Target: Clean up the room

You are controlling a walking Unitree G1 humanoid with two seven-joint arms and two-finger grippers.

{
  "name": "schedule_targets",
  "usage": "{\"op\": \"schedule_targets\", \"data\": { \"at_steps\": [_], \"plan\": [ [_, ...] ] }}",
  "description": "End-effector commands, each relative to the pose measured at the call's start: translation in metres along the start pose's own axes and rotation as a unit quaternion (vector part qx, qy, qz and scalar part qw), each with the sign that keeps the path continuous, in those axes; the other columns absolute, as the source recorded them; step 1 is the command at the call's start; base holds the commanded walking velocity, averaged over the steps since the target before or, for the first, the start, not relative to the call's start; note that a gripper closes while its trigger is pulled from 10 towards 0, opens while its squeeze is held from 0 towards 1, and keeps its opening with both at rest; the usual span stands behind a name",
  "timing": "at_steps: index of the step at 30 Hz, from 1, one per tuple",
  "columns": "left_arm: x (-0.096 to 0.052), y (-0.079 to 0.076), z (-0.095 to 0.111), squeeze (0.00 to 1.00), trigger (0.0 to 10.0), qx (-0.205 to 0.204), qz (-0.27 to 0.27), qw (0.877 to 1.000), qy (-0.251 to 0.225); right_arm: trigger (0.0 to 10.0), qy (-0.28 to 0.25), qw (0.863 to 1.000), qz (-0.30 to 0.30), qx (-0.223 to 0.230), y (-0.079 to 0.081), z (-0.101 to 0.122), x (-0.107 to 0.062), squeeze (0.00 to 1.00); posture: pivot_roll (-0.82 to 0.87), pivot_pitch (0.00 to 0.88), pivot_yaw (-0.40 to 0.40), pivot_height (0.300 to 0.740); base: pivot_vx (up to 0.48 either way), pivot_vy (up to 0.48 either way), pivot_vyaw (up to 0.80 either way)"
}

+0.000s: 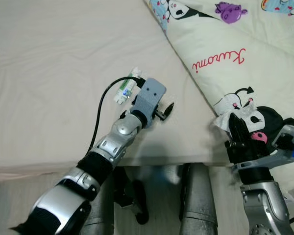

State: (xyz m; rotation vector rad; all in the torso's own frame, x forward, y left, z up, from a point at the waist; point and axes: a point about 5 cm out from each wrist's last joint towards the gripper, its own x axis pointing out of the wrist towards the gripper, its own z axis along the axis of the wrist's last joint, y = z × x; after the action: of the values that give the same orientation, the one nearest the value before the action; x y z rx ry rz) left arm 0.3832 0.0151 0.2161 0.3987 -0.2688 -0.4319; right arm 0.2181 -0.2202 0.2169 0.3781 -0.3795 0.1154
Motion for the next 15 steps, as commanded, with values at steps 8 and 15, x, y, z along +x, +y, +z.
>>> {"op": "schedule_targets", "data": {
  "at_steps": [8,15],
  "plan": [
    [-0.008,0.044,-0.039,0.00,10.0,0.043,0.114,0.989,0.088,0.0,0.028,0.999,0.020,0.021,0.024,0.007,-0.010,0.00,-0.31,0.618,0.135,0.601,0.000,0.000,0.00],
    [-0.019,0.068,-0.058,0.00,10.0,0.016,0.170,0.974,0.148,0.0,0.032,0.999,0.021,0.023,0.034,0.017,-0.017,0.00,-0.35,0.660,0.125,0.601,0.000,0.000,0.00]
  ]
}}
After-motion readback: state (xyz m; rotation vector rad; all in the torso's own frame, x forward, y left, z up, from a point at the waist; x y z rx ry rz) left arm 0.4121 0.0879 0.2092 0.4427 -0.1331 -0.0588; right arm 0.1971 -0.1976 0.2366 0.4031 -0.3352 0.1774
